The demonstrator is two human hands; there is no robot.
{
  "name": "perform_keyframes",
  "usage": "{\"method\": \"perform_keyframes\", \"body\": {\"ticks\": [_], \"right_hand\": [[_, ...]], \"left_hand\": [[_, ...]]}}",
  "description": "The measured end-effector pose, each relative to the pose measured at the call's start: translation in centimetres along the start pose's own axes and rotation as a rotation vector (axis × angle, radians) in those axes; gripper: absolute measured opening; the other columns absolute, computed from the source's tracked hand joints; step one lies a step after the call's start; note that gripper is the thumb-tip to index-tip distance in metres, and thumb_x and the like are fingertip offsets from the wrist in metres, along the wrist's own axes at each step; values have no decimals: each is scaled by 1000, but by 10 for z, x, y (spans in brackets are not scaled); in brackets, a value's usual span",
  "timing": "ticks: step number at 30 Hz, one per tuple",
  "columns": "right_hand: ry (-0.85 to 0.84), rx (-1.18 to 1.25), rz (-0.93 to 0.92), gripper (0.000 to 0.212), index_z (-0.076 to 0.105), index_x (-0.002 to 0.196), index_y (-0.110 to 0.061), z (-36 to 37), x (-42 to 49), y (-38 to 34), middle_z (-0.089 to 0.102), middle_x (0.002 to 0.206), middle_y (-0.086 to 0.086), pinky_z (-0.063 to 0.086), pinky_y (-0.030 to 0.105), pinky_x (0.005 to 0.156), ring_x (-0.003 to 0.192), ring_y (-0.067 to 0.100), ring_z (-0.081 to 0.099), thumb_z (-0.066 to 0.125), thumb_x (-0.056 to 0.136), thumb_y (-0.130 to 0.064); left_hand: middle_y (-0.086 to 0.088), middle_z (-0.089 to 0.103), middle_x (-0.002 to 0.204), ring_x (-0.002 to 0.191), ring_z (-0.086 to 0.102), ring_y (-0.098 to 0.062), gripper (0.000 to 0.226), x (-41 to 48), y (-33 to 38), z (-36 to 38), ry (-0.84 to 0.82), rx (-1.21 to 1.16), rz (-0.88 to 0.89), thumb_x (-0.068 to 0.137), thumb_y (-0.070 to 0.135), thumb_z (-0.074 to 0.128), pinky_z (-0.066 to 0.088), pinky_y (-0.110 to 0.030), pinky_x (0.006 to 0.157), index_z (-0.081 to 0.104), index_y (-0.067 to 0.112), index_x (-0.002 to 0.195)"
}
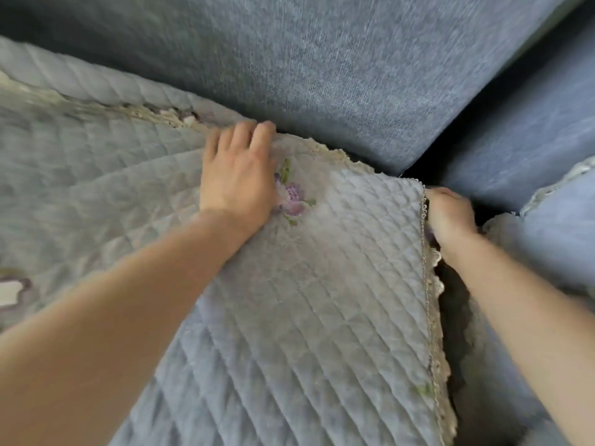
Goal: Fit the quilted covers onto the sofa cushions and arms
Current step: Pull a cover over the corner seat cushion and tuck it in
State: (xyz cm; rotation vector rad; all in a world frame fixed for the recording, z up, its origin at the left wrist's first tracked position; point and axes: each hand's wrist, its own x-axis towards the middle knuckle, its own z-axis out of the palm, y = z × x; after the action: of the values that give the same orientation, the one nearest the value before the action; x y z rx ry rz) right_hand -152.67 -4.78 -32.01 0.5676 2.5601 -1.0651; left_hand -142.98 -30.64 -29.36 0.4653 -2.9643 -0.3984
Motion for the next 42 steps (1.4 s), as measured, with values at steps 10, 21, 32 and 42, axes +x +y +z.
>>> {"method": "perform_keyframes", "body": {"ticks": [10,21,32,42], "right_hand": [[-377,-750,-1040,69,19,151,-16,153,-190,-102,9,159,15,3,40,120,148,26,3,19,95,-56],[-315,-463,-1061,78,31,143,-20,237,-203,-226,41,139,8,26,44,99,128,26,33,54,81,-61],[-250,-745,-1175,36,58,107,-25,334,-243,-325,65,107,6,31,52,95,104,31,58,53,87,-53],[-98,-767,-1142,48,41,122,-10,418,-212,-317,52,124,15,35,59,96,114,36,50,37,96,-50]], "left_hand": [[-3,4,161,145,3,-37,92,-142,-210,-128,-355,236,-518,68,89,-2,7,-55,115,2,46,148],[6,-14,160,143,-24,-27,75,-135,-234,-113,-259,7,-493,78,83,0,-14,-48,116,-4,51,146],[14,-33,152,134,-40,-18,83,-116,-266,-124,-421,-160,-390,75,80,31,-31,-39,101,-11,55,142],[2,-10,161,143,-24,-29,76,-93,-329,-104,-60,43,-559,83,78,9,-13,-39,112,6,42,150]]}}
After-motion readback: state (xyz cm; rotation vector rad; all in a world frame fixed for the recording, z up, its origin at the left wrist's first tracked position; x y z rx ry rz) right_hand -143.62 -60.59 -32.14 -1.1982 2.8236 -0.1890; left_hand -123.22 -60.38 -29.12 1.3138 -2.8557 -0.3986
